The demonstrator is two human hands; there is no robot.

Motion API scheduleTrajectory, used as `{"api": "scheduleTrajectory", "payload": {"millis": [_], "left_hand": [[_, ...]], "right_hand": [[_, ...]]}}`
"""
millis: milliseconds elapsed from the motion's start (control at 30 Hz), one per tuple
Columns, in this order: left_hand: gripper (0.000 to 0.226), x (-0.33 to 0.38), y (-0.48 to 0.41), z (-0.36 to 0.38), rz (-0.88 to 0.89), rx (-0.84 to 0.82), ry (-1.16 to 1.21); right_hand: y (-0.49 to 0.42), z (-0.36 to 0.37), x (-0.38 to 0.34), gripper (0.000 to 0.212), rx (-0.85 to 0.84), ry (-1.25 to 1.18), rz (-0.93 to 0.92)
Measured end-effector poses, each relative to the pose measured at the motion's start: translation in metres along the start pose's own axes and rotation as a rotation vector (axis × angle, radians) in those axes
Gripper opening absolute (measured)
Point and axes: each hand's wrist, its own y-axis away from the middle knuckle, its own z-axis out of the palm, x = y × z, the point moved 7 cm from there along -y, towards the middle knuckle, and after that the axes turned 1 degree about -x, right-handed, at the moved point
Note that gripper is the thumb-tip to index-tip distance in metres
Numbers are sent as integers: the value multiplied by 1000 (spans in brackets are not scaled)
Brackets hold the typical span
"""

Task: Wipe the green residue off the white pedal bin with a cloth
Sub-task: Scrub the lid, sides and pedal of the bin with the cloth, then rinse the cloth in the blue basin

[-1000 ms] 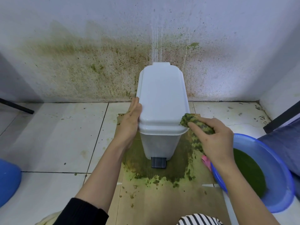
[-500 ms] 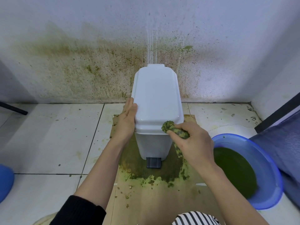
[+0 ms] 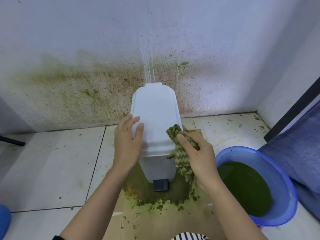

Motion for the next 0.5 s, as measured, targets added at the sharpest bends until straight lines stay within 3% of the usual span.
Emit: {"api": "scheduleTrajectory", "payload": {"millis": [33,100,200,267,333,433,500], "left_hand": [[22,24,6,4,106,-5,-28],[10,68,20,29,238,-168,-83],[26,108,45,88,152,-531,-55],[39,119,57,126,42,-660,53],[34,123,60,155,-31,-649,156],[23,132,67,191,-25,-611,203],[10,139,79,213,-21,-647,215]], "right_hand": [[0,-8,3,31,36,-85,27],[2,-25,6,33,99,-178,48],[6,-54,15,30,178,-260,64],[10,-73,24,42,193,-307,89],[15,-96,34,52,227,-383,105],[22,-134,43,29,266,-497,67],[28,-159,52,32,280,-435,55]]}}
